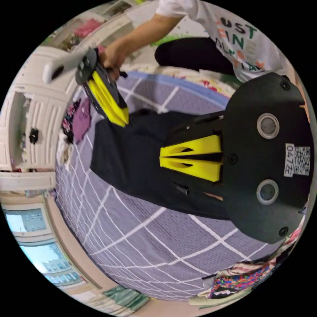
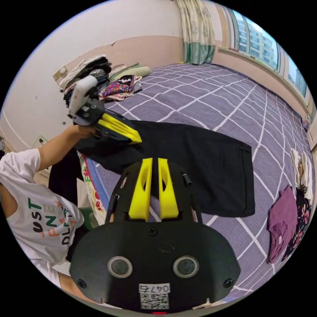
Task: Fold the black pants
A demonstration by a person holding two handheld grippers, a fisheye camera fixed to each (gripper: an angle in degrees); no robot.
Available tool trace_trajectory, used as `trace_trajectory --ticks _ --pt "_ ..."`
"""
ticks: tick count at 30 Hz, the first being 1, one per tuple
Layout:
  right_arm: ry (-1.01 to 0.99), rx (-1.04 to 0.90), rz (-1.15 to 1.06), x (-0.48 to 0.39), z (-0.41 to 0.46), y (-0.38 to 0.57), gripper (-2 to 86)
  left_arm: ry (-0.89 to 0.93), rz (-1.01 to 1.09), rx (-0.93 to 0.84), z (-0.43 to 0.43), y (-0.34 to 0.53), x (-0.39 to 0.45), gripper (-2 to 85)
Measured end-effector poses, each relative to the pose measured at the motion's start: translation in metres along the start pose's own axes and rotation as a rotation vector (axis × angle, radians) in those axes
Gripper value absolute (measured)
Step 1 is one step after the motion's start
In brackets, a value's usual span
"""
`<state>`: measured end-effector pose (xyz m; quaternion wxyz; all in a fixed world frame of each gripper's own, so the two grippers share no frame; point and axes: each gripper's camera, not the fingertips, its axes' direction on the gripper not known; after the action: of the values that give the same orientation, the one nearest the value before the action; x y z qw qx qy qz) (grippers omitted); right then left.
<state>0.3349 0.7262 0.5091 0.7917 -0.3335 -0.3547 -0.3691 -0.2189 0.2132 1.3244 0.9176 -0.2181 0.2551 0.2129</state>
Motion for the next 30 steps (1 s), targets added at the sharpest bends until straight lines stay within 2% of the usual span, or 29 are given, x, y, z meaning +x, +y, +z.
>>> trace_trajectory --ticks 3,7,11,15,18,23,26,30 --pt "0.001 -0.017 -0.016 -0.018 -0.002 0.015 1.4 0.146 0.039 0.056 -0.022 0.013 0.018 -0.8" --pt "0.112 -0.013 -0.084 -0.063 -0.005 0.047 1.9 0.264 0.172 0.027 -0.022 0.025 0.049 -0.8" --pt "0.252 0.034 -0.207 -0.106 0.012 0.058 2.4 0.028 0.117 -0.065 0.007 0.026 0.054 -0.8" --pt "0.253 -0.005 -0.264 -0.117 0.034 0.038 1.7 0.081 -0.013 0.024 -0.003 0.031 0.023 -0.8" --pt "0.248 -0.106 -0.277 -0.123 0.052 0.032 0.0 0.072 -0.059 0.028 -0.008 0.037 0.002 -0.8" --pt "0.249 -0.035 -0.354 -0.154 0.025 0.064 -0.4 0.098 -0.061 -0.040 0.006 0.044 -0.015 -0.8" --pt "0.178 -0.085 -0.347 -0.154 0.034 0.076 -0.4 0.153 -0.037 -0.047 0.013 0.046 -0.013 -0.8" --pt "0.148 -0.161 -0.370 -0.161 0.040 0.079 0.1 0.151 -0.028 0.029 -0.007 0.056 -0.011 -0.8"
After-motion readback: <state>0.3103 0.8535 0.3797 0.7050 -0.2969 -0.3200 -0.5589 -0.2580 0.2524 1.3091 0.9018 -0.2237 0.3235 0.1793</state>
